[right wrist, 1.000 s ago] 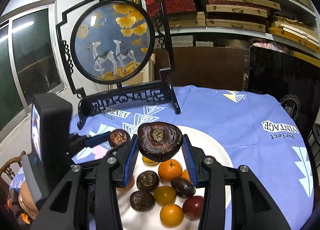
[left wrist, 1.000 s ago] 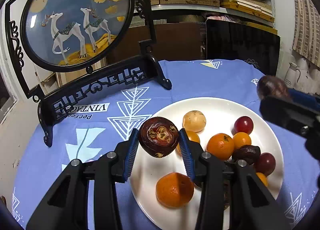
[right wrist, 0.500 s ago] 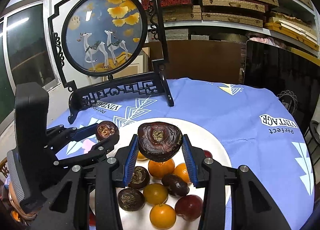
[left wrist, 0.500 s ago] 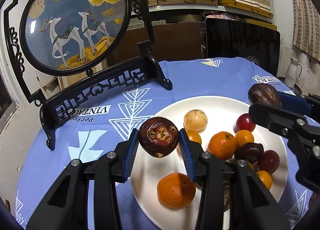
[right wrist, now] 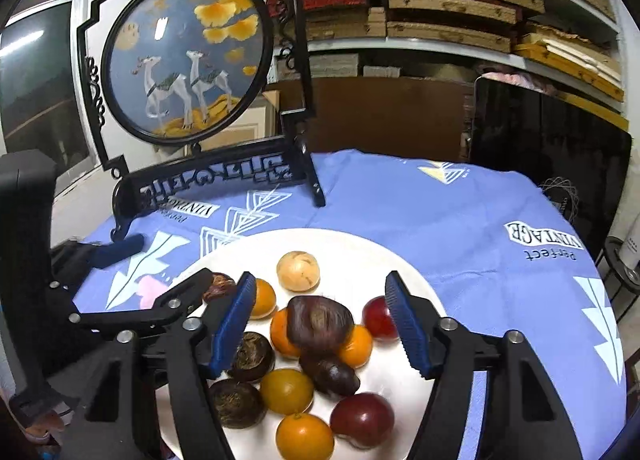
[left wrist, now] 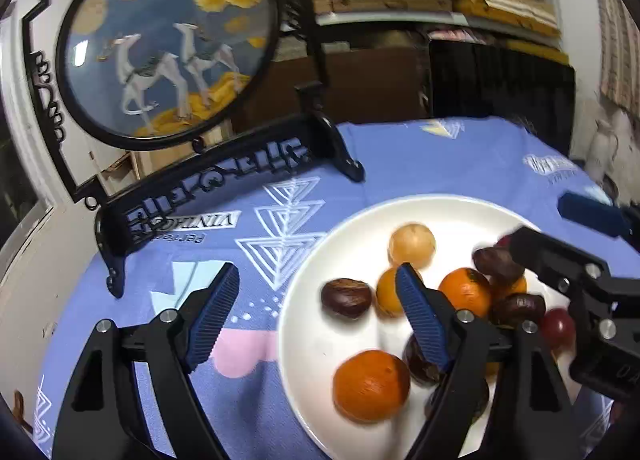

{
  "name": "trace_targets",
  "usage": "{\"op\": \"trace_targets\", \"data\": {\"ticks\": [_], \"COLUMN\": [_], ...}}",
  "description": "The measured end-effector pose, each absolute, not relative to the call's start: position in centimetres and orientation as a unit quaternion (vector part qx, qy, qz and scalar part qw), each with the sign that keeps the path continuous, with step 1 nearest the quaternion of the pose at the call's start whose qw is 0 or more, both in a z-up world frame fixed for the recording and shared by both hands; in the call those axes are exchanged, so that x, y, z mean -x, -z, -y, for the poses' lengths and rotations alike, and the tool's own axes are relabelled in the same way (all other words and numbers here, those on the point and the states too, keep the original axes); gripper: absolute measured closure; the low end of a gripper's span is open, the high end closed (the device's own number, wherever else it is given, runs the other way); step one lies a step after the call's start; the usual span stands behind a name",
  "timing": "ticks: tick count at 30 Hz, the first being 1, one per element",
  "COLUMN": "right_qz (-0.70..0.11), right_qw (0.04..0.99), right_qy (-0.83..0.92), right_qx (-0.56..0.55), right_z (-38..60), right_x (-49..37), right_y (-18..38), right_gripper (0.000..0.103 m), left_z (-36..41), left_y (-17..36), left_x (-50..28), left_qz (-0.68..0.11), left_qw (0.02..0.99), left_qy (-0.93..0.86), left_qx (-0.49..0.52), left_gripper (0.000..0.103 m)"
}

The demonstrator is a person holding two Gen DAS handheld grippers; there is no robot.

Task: Organize fruits
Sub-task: 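Carry both dark brown fruits onto the plate and open both grippers, then move both grippers back to the last two fruits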

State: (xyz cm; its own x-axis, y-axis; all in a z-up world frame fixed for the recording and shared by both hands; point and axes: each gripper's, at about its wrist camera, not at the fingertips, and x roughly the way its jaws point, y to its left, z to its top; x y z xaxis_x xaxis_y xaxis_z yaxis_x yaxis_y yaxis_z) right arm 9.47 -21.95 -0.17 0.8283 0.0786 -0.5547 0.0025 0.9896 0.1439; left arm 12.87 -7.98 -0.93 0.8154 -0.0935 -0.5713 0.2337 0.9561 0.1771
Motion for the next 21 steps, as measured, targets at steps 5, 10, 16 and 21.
{"op": "trace_targets", "data": {"ticks": [5,10,16,21], "right_qz": [-0.258,-0.247,-0.361,-0.4], "right_qw": [0.963,0.963,0.923,0.901], "right_qy": [-0.019,-0.066,-0.127,-0.167], "right_qx": [-0.077,-0.081,-0.019,0.016], "right_z": [22.2,21.7,17.5,12.4], "right_x": [-7.3,-1.8,3.0,1.9], "right_y": [-2.5,-3.4,3.4,5.6], "right_gripper": [0.028,0.018,0.018,0.023], "left_z": [6.1,2.4,-2.3,-5.8], "left_y": [-1.5,-4.5,-1.6,0.9], "left_x": [-12.3,-8.8,-4.4,-3.4], "left_qz": [-0.286,-0.247,-0.29,-0.339], "left_qw": [0.95,0.963,0.948,0.937], "left_qy": [0.086,0.081,0.063,0.047], "left_qx": [-0.089,-0.072,-0.117,-0.073], "left_gripper": [0.023,0.008,0.008,0.008]}}
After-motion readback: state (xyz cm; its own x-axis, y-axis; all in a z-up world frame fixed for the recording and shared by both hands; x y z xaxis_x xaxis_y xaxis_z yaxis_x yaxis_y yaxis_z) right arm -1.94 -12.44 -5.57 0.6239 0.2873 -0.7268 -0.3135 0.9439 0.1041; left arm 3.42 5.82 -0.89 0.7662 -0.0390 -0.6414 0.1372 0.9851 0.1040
